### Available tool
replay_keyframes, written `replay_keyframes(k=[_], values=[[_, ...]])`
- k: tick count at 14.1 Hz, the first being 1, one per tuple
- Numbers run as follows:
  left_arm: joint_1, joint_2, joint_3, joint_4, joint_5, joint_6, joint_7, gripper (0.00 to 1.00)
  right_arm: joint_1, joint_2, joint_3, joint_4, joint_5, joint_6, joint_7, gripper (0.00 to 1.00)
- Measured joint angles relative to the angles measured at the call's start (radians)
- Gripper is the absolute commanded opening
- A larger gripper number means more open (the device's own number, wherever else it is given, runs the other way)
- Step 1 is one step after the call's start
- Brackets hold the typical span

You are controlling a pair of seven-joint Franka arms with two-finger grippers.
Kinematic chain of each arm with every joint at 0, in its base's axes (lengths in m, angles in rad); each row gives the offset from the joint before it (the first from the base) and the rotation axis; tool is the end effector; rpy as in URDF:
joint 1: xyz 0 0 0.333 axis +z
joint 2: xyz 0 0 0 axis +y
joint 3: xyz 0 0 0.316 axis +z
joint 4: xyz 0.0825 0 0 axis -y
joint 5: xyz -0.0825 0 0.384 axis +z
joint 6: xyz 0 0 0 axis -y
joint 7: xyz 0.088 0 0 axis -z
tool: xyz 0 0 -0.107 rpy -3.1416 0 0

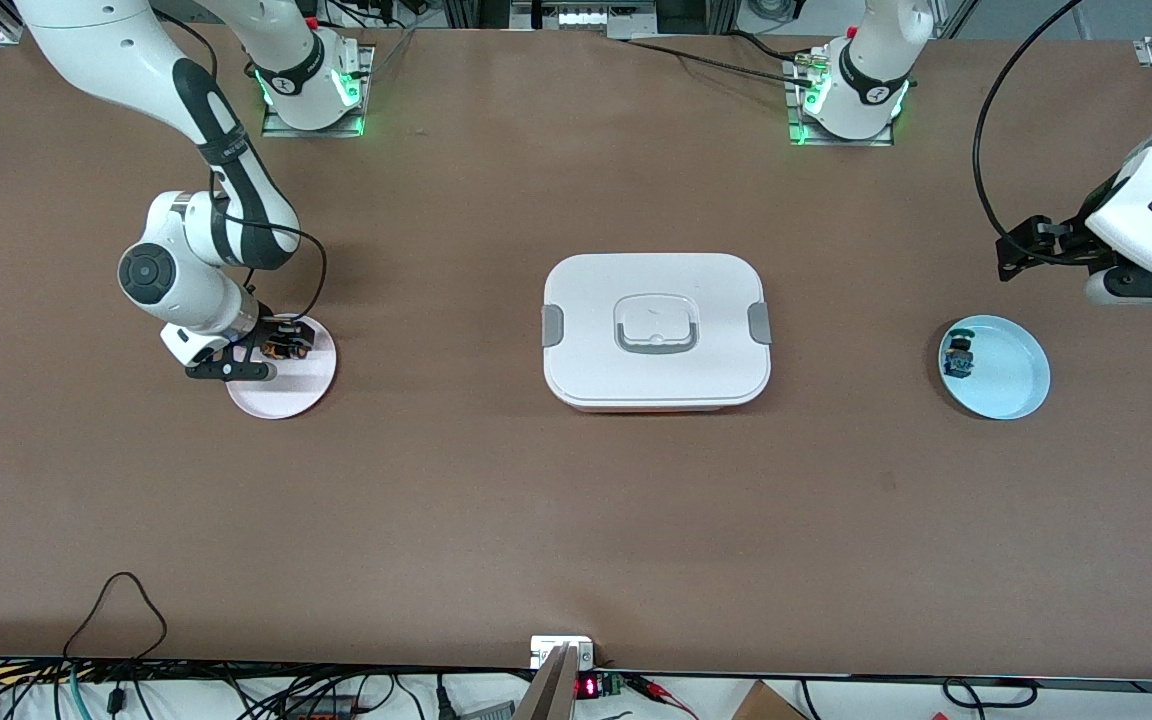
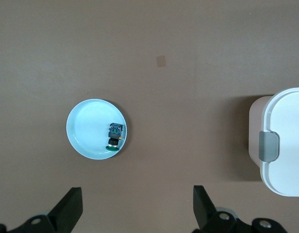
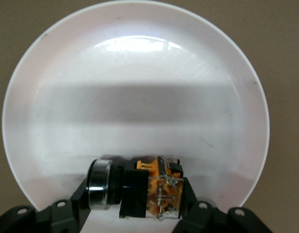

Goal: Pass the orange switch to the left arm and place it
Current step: 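Lift the orange switch with the right gripper while the left gripper approaches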

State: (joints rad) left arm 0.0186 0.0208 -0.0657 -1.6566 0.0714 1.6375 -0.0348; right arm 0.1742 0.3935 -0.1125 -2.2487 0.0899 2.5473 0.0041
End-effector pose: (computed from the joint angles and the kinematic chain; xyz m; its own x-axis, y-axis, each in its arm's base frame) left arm 0.5631 -0.0190 0.5782 0.9991 -0.0171 -0.0376 -0.0198 -0.9973 -0.0709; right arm 0.5307 0.0296 0.1821 0.9958 -0.0126 -0.0908 -0.0126 -0.9999 0.0001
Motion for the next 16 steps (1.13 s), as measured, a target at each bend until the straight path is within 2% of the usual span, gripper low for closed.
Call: replay_keyframes(k=[5, 9, 12, 16], values=[[0.0, 0.0, 0.0, 0.0, 0.0, -0.005, 0.0, 1.0, 0.003, -0.075, 0.01, 0.101, 0.0, -0.221, -0.003, 0.01], [-0.016, 0.0, -0.004, 0.0, -0.017, -0.036, 0.002, 1.0, 0.009, -0.134, 0.013, 0.29, 0.0, -0.501, -0.006, 0.01], [-0.029, 0.011, -0.005, 0.0, -0.156, -0.051, 0.002, 1.0, 0.023, -0.168, 0.021, 0.431, 0.0, -0.639, -0.017, 0.01], [-0.034, 0.052, -0.007, 0.002, -0.303, -0.09, 0.002, 1.0, 0.059, -0.215, 0.032, 0.531, 0.0, -0.662, -0.112, 0.01]])
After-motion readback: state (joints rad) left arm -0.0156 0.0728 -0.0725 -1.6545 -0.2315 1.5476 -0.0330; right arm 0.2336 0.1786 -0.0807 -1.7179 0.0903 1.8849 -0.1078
